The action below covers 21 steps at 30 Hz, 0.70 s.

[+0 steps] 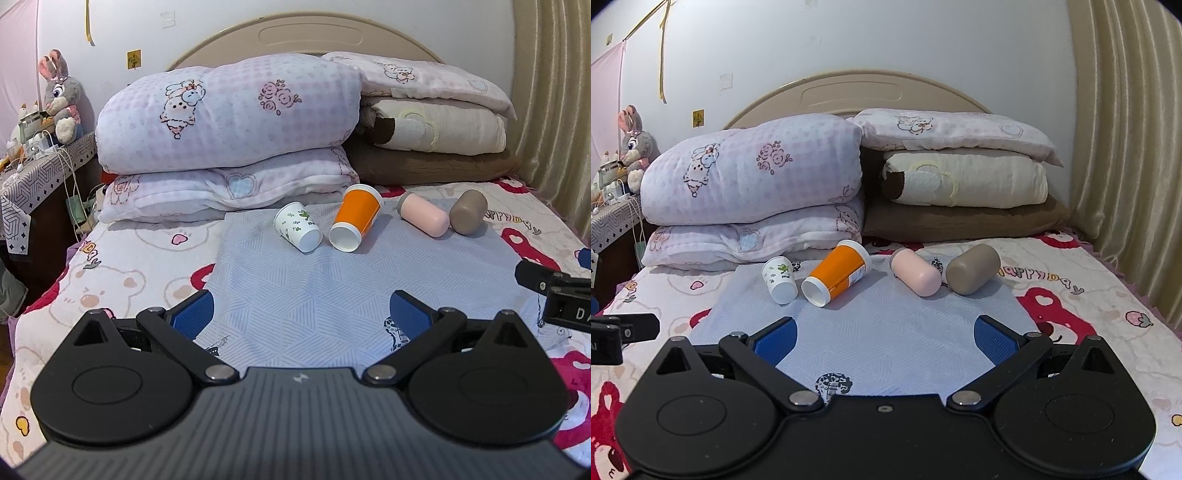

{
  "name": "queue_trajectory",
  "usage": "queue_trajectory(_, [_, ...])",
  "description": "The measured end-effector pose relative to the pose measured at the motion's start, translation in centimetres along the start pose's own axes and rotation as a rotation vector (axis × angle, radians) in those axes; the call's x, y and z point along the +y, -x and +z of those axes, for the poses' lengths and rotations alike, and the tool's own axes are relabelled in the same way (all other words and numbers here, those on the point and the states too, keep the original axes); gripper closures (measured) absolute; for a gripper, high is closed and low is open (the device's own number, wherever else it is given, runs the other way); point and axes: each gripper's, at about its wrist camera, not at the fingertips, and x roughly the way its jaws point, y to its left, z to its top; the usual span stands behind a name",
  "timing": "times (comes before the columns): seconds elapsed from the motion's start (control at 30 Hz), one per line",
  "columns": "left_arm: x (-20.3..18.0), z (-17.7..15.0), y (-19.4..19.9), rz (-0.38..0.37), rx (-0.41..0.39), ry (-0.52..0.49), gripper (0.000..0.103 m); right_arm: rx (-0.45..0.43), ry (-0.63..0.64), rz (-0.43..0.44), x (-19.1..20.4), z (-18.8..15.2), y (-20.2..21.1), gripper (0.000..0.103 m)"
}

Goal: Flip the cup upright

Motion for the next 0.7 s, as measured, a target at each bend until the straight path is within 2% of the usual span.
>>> queue_trajectory(0.3, [0.5, -0.1, 0.8, -0.016, -0.035, 0.011, 0.0, -0.003, 0.002, -0.012, 0.0, -0.2, -0.3, 0.0])
queue_trajectory(0.53, [0.7, 0.4, 0.4, -0.013, 0.003, -0.003, 0.0, 0.006, 0.001, -0.005, 0.0, -0.2, -0.4, 0.0])
queue_trajectory(0.6, [0.9, 0.8, 0.3, -0.02, 0.014, -0.008, 0.0, -0.005, 0.015, -0.013, 0.2, -0.1, -0.4, 0.0])
queue_trajectory(0.7, [1.3, 1.8, 0.7, -0.024, -0.012, -0.013, 0.0, -0.028, 0.071, -0.04, 0.9, 0.0, -0.7, 0.0])
